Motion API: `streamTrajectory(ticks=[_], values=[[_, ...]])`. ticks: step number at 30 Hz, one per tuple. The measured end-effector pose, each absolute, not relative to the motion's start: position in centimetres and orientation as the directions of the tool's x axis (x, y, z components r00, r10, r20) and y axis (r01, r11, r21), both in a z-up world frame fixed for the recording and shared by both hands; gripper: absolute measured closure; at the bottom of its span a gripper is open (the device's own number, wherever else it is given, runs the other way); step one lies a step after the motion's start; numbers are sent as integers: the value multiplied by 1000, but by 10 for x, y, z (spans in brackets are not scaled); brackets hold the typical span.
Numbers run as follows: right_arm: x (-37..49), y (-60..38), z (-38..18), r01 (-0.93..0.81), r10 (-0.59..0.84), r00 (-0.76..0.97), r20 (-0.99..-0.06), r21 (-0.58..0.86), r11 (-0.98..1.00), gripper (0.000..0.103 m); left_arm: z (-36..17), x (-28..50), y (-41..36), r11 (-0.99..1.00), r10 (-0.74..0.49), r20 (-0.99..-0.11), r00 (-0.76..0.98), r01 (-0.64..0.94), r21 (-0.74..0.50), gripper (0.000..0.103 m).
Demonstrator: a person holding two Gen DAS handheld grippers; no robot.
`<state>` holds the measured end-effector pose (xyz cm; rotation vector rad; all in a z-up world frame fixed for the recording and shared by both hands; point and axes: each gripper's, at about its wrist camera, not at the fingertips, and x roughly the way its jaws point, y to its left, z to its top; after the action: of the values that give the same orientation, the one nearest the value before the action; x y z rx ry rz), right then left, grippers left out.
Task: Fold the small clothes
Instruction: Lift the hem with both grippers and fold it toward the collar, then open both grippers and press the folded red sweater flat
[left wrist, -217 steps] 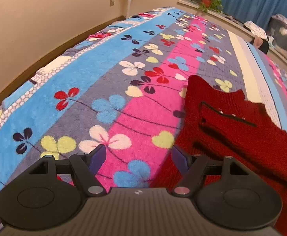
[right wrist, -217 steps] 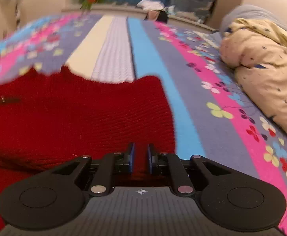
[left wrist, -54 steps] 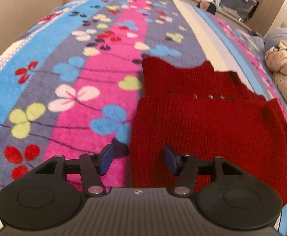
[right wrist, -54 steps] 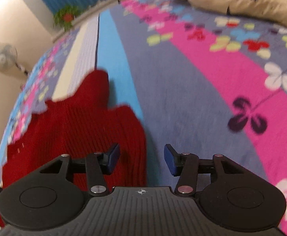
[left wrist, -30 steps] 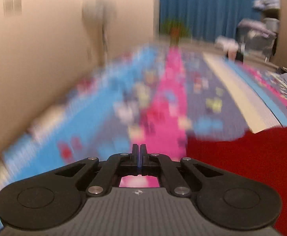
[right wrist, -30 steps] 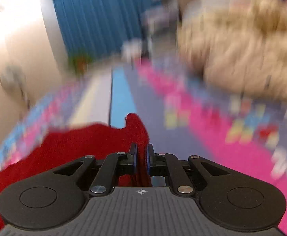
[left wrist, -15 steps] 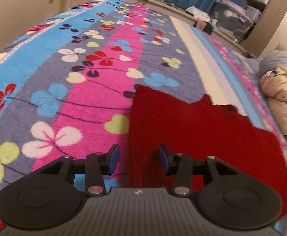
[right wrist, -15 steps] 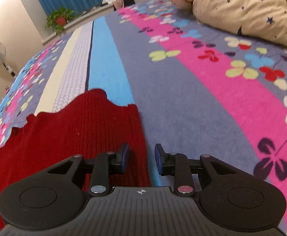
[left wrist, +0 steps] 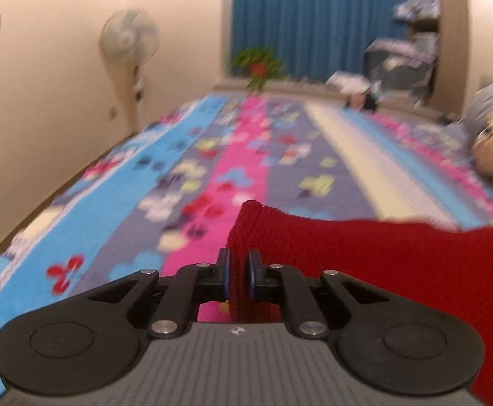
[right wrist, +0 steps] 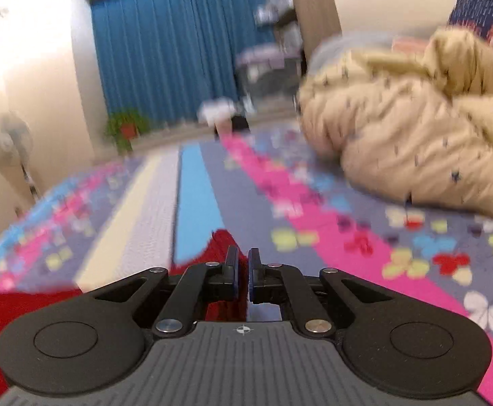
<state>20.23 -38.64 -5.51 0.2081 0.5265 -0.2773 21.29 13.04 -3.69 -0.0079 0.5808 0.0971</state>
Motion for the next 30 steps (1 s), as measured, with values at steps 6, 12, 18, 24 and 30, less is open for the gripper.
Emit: streamTrajectory(ticks=[6,12,18,24,30], values=[[197,-438,-86,478,-115,710,-695,355,804,98,-52,217,139,992,82,-695,714,-127,-13,81],[149,-427,-49,276,51,799,-600,440,855,42,-1,175,153,982,-57,-655,753,-77,-173,49],[138,-409,-72,242,194,690,-697,475,846,67,-31,139,167,964,-68,-805,590,-167,-204,39],[103,-401,-51,231,166,764,-623,505,832,91,-54,127,172,943,-183,-813,554,-135,-304,83],[99,-406,-66,341,97,695,-713,445,828,91,-20,87,155,981,-116,-734,669,-37,-188,86]])
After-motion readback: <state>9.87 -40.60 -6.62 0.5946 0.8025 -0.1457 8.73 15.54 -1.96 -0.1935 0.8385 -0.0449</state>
